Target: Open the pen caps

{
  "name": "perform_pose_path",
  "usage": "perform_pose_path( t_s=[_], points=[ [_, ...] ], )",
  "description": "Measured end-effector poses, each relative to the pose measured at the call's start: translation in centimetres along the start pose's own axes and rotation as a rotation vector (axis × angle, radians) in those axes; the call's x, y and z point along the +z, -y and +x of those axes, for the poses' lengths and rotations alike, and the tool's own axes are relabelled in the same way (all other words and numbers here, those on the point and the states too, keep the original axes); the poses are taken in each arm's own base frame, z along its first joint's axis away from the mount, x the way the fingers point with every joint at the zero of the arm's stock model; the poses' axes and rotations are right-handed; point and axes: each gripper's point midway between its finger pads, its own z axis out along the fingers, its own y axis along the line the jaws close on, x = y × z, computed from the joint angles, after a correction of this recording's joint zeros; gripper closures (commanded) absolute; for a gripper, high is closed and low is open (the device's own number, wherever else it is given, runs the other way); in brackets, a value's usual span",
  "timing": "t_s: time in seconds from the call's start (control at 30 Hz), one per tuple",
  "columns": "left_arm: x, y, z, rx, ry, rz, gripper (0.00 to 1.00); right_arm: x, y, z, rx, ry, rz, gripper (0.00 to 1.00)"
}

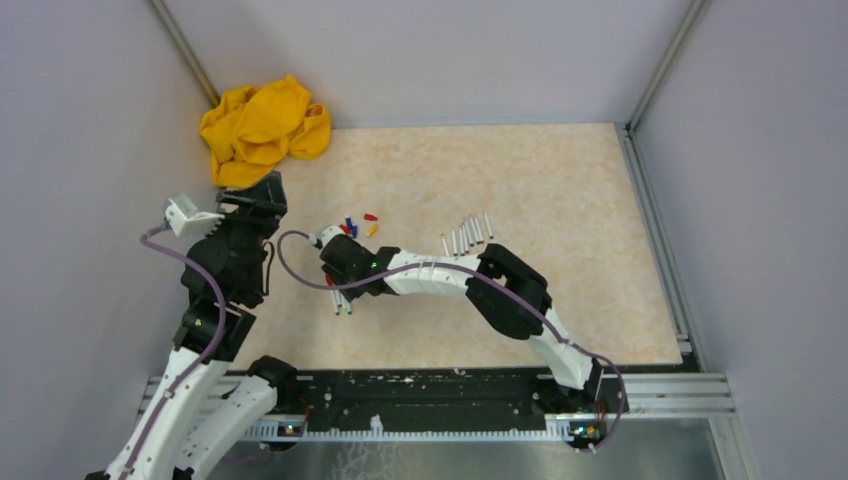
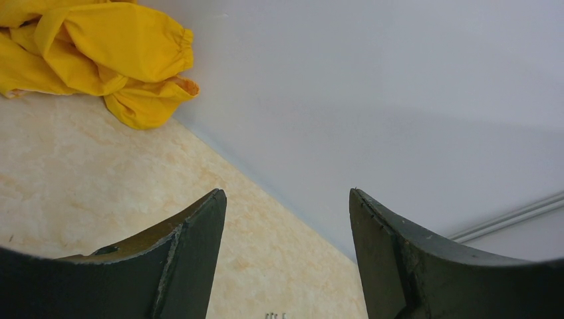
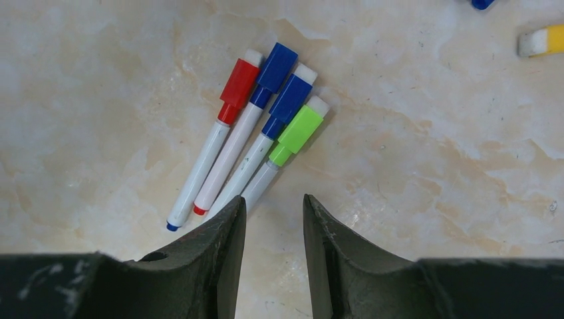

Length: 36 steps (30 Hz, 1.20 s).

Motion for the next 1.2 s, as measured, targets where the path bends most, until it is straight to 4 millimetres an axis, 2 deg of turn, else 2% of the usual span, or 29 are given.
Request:
perform_pose_path(
  t_s=[0.4,0.77,1.2],
  points=[
    [-0.1,0.0,0.0,-0.005,0.005,0.004,0.25,-0.5,-0.6,-0.8,0.016,0.003,-0.011,0.63],
    [-0.3,0.1,-0.4,-0.010,0.012,0.012,0.25,0.5,-0.6,0.7,0.018,-0.036,-0.001,0.63],
    [-0.5,0.2,-0.7,-0.015,0.020,0.019,0.25,1.1,-0.2,1.3,0.012,-0.047,0.028,0.63]
  ],
)
